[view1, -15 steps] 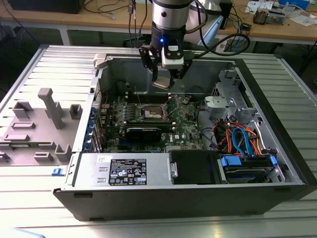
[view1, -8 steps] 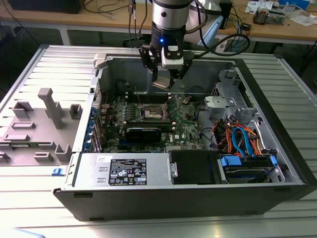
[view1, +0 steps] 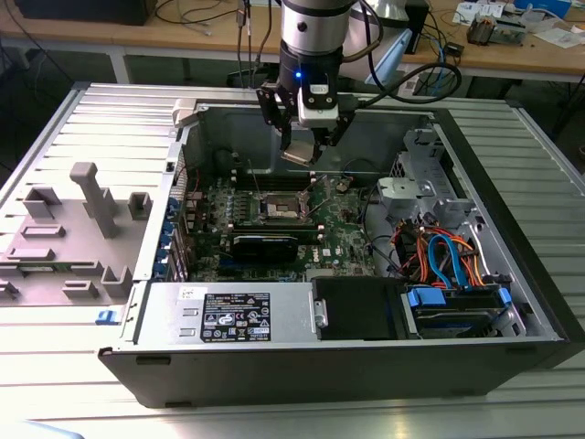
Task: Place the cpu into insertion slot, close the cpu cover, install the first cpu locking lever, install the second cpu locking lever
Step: 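Place the cpu into insertion slot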
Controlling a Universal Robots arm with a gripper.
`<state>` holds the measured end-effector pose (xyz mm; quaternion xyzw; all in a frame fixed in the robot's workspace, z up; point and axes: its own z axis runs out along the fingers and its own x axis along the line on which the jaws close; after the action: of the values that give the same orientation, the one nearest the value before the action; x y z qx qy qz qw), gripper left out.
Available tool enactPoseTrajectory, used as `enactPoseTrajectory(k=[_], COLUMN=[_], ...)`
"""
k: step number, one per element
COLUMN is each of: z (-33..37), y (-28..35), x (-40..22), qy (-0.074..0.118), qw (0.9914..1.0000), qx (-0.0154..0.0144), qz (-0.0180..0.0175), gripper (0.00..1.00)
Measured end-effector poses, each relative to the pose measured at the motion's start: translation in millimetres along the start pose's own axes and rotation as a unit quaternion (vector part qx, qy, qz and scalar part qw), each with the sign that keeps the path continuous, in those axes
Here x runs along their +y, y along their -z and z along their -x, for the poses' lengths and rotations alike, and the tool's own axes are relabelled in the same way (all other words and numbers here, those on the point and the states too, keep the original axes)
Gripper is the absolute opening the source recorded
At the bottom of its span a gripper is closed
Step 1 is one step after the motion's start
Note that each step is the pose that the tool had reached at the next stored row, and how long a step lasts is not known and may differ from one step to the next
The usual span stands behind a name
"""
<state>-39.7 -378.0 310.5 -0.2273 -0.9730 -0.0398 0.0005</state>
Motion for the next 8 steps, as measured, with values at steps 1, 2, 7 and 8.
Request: enactPoseTrajectory(k=[1, 2, 7, 8], z=[0.0, 0.0, 0.0, 0.0], y=[0.0, 0.0, -0.2, -0.2], x=[0.0, 0.0, 0.0, 0.0], qy=[0.0, -0.001, -0.002, -0.003], qw=[1.0, 1.0, 1.0, 1.0], qx=[0.0, 0.0, -0.0002, -0.0002], qz=[0.0, 0.0, 0.0, 0.0], gripper=[0.55, 0.55, 0.55, 0.55])
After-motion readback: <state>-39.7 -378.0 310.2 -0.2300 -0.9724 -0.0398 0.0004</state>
